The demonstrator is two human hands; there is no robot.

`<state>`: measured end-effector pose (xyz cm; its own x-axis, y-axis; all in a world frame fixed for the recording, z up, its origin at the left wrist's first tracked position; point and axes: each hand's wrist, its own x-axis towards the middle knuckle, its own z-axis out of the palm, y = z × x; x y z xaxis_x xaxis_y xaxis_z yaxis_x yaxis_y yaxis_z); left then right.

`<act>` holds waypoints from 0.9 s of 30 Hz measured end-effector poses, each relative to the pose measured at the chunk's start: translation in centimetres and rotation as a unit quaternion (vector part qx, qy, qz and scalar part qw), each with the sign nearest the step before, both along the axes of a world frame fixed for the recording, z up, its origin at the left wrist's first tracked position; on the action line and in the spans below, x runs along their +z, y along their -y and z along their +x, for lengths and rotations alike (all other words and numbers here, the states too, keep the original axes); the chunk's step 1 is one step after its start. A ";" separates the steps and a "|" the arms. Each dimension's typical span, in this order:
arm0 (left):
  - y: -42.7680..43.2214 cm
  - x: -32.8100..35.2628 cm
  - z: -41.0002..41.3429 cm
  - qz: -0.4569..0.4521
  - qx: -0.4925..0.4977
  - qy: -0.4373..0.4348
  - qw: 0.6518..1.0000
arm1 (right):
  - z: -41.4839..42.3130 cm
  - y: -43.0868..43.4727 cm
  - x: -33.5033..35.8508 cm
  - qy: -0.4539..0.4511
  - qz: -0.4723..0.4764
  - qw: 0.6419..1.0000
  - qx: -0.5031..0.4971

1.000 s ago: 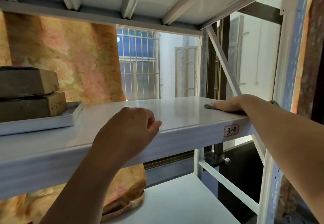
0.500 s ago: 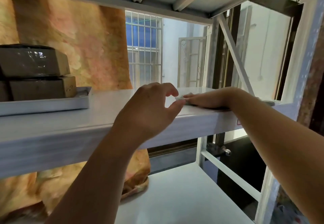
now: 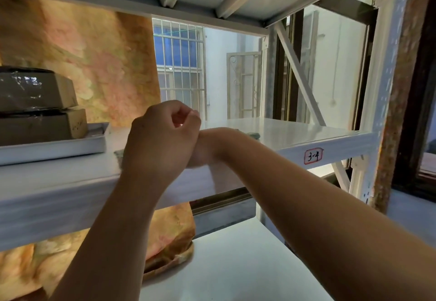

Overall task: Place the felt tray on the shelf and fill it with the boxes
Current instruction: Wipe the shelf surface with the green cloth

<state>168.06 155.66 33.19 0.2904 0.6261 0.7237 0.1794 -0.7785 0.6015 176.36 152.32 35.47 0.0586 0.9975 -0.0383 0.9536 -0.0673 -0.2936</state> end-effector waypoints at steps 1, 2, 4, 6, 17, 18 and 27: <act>0.0 -0.1 0.0 -0.003 -0.001 -0.007 1.000 | 0.4 0.0 -0.3 -0.022 0.005 1.000 0.007; -0.1 -0.1 0.1 -0.004 -0.005 -0.014 1.000 | 0.6 0.2 -0.2 -0.041 0.012 0.999 0.018; -0.1 0.0 0.1 -0.003 -0.012 -0.034 0.999 | 1.5 0.7 -0.4 -0.068 0.022 0.996 0.045; -0.1 0.0 0.2 0.010 -0.010 -0.058 0.998 | 3.0 1.1 -0.5 -0.020 0.024 0.998 0.047; 0.0 0.4 0.8 0.040 0.011 -0.335 0.941 | 11.5 -1.2 1.8 0.075 -0.113 0.977 -0.167; -0.1 0.6 0.8 0.038 0.005 -0.346 0.938 | 11.1 -2.0 2.1 0.080 -0.117 0.973 -0.180; -1.7 0.5 1.5 0.092 0.074 -0.312 0.943 | 6.6 -8.6 4.4 0.152 -0.116 0.970 -0.153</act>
